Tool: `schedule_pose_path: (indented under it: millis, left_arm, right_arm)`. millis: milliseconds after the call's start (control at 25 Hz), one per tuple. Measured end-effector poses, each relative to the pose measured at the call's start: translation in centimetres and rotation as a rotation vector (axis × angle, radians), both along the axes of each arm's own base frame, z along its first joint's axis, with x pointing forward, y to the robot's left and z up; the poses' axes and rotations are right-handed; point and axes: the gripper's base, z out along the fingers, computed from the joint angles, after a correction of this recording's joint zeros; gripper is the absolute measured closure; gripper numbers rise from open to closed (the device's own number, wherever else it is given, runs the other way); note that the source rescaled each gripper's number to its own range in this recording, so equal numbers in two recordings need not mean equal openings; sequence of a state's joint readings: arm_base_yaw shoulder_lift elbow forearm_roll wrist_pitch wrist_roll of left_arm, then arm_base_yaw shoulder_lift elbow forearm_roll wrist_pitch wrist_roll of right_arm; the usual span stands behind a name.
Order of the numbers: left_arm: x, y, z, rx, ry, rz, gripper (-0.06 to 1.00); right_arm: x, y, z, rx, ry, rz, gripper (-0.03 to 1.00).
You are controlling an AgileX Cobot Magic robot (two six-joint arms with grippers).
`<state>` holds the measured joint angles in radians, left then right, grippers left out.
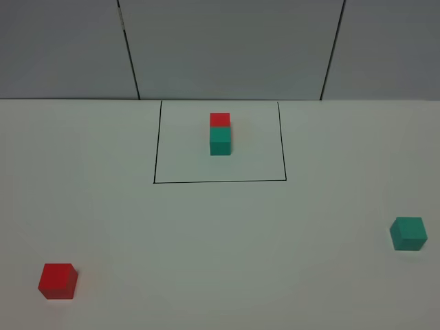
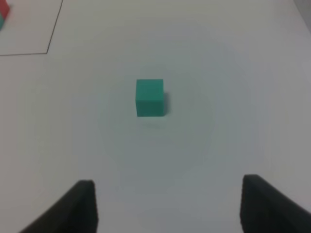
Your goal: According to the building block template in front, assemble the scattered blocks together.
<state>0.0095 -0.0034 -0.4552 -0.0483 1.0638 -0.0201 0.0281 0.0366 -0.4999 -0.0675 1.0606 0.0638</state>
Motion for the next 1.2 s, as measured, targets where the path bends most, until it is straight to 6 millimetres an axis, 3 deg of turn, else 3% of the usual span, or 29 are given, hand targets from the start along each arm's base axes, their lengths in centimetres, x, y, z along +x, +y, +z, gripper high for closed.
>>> schedule_pose_path:
  millis: [1200]
  left_arm:
    - [-0.03,0.04,0.00,0.001,0.000,-0.066,0.15]
  right_arm:
    - [0.00,0.00,0.00,0.000,0.000,0.000,0.38]
